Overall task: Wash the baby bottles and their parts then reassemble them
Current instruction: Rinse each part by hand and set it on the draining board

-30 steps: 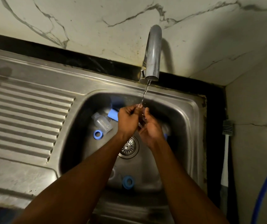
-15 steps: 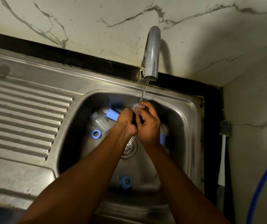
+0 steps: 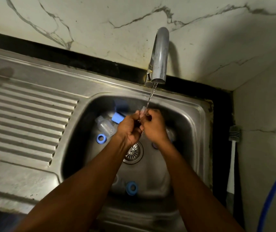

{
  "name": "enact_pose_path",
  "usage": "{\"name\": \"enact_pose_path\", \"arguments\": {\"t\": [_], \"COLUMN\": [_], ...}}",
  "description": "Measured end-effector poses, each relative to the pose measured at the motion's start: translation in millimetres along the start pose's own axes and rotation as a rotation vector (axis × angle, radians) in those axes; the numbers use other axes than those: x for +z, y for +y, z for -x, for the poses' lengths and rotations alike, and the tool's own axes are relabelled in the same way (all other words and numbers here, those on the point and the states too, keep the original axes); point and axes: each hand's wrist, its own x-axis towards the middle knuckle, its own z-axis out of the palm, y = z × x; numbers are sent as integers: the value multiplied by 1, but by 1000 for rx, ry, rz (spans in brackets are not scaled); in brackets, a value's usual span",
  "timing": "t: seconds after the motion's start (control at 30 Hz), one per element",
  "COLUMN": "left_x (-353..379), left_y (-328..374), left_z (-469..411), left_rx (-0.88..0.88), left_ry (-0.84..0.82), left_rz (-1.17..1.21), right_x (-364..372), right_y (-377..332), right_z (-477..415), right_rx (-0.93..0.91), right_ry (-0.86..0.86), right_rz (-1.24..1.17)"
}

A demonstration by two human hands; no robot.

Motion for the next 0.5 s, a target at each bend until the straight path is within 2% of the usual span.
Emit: {"name": "enact_pose_path", "arguments": {"t": [0.1, 0.17, 0.27, 0.37, 0.43, 0.5], "left_x": [-5, -3, -3, -11, -16, -18], "left_y": [-6, -8, -11, -14, -15, -13], "left_z": [4, 6, 6, 6, 6, 6], "left_rx": [20, 31, 47, 99, 129, 168], "left_ry": [37, 58, 113, 146, 145, 188], "left_rz": [14, 29, 2, -179, -323, -496], "right_x": [-16, -16, -3, 9, 12, 13], "right_y": [0, 1, -2, 2, 6, 11], "right_z": [-3, 4, 13, 16, 16, 14], "right_rx": [-22, -44, 9, 27, -3, -45], "right_ry": [-68, 35, 202, 100, 70, 114], "right_rz": [8, -26, -258, -354, -273, -157]}}
